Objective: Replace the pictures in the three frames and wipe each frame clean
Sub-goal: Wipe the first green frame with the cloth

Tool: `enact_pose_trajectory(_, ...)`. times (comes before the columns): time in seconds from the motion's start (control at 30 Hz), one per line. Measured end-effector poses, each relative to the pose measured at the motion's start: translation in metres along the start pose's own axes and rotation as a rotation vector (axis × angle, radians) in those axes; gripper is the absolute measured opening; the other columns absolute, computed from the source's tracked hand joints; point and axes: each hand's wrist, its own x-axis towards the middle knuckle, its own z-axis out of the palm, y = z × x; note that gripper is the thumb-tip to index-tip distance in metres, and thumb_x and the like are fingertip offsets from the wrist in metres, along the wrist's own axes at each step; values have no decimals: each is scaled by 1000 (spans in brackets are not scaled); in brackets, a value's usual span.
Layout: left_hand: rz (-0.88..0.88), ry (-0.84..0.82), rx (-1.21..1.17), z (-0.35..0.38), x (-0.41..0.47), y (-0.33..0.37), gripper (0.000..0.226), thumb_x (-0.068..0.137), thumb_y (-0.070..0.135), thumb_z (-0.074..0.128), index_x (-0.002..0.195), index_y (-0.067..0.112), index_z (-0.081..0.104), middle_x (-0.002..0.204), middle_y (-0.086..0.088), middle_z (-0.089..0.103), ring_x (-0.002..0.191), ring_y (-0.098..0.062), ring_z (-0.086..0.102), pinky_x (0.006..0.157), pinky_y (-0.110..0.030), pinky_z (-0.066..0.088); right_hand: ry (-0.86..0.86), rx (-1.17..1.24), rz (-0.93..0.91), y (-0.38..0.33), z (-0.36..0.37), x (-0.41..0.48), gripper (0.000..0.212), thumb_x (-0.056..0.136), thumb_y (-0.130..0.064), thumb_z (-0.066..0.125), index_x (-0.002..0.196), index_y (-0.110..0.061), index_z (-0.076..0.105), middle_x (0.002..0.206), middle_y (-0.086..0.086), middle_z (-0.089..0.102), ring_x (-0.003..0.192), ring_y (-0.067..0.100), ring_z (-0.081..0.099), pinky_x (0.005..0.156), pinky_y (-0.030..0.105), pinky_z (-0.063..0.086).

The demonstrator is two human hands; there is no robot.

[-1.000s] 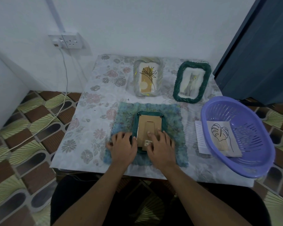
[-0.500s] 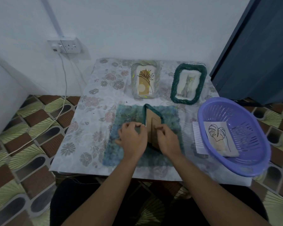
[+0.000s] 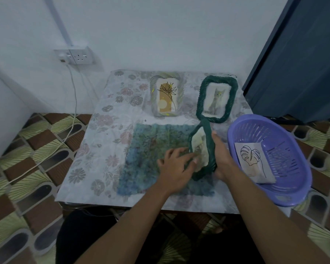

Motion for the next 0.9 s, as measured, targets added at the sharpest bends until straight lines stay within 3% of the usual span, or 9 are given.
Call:
enact_pose_trajectory(0.1, -135, 20, 235, -4, -2, -31, 50, 99, 55, 30, 145, 39, 39, 154, 5, 34, 141, -23, 20, 106, -49, 23, -3, -8, -30, 1, -5, 0, 69, 84, -72, 55, 136, -25, 59, 130, 9, 67, 118, 33, 63, 104, 55, 47)
enact_pose_trajectory(0.2, -285, 1, 367, -10, -6, -61, 53, 103, 47, 30, 152, 28, 26, 158, -3, 26, 144, -29, 18, 110, -52, 24, -29, -3, -67, 5, -12, 7, 78, 70, -73, 71, 135, -33, 58, 139, 5, 60, 126, 31, 58, 106, 58, 44)
enact_pose_trajectory(0.27, -350, -18, 422, -11, -8, -75, 60, 103, 48, 29, 155, 20, 21, 159, -6, 22, 145, -31, 18, 112, -53, 25, -29, 18, -109, 1, -9, -1, 56, 86, -57, 65, 133, -28, 61, 133, 7, 64, 122, 32, 61, 106, 58, 45)
enact_pose_trajectory(0.37, -359, 2, 465, -10, -10, -87, 61, 102, 52, 32, 152, 17, 29, 157, -5, 27, 143, -30, 24, 111, -50, 28, -3, 40, -108, -1, -6, -7, 37, 103, -39, 49, 134, -22, 60, 129, 8, 67, 117, 31, 64, 105, 56, 46)
enact_pose_trajectory(0.47, -292, 62, 531, -7, -10, -93, 48, 103, 47, 35, 136, 16, 48, 142, -6, 45, 129, -30, 41, 104, -45, 37, -42, 127, -92, 1, -5, -8, 39, 104, -38, 47, 136, -21, 59, 131, 8, 66, 120, 30, 63, 108, 54, 44)
enact_pose_trajectory(0.57, -245, 119, 532, -10, -10, -94, 31, 104, 35, 36, 119, 15, 55, 124, -5, 56, 115, -28, 50, 94, -42, 39, -128, 272, -42, 1, 1, -15, 44, 104, -39, 42, 138, -17, 57, 133, 12, 64, 122, 32, 61, 107, 53, 44)
enact_pose_trajectory(0.73, -258, 287, 169, -35, -10, -79, 19, 104, 30, 36, 97, 16, 47, 73, 3, 53, 69, -21, 53, 72, -36, 40, -222, 384, -8, 8, 10, -21, 56, 95, -45, 48, 142, -16, 54, 139, 15, 60, 126, 39, 57, 108, 60, 39)
enact_pose_trajectory(0.8, -271, 352, -88, -51, -10, -67, 20, 104, 27, 40, 96, 12, 50, 69, -2, 55, 63, -21, 53, 57, -32, 39, -237, 395, -16, 11, 15, -24, 59, 93, -46, 50, 143, -15, 52, 141, 16, 57, 128, 40, 55, 110, 62, 37)
enact_pose_trajectory(0.9, -292, 415, -545, -76, -9, -48, 23, 101, 22, 49, 82, 14, 59, 74, -3, 60, 70, -16, 56, 65, -28, 44, -270, 387, -45, 12, 23, -27, 54, 97, -44, 45, 142, -15, 53, 137, 15, 61, 126, 37, 57, 109, 60, 40)
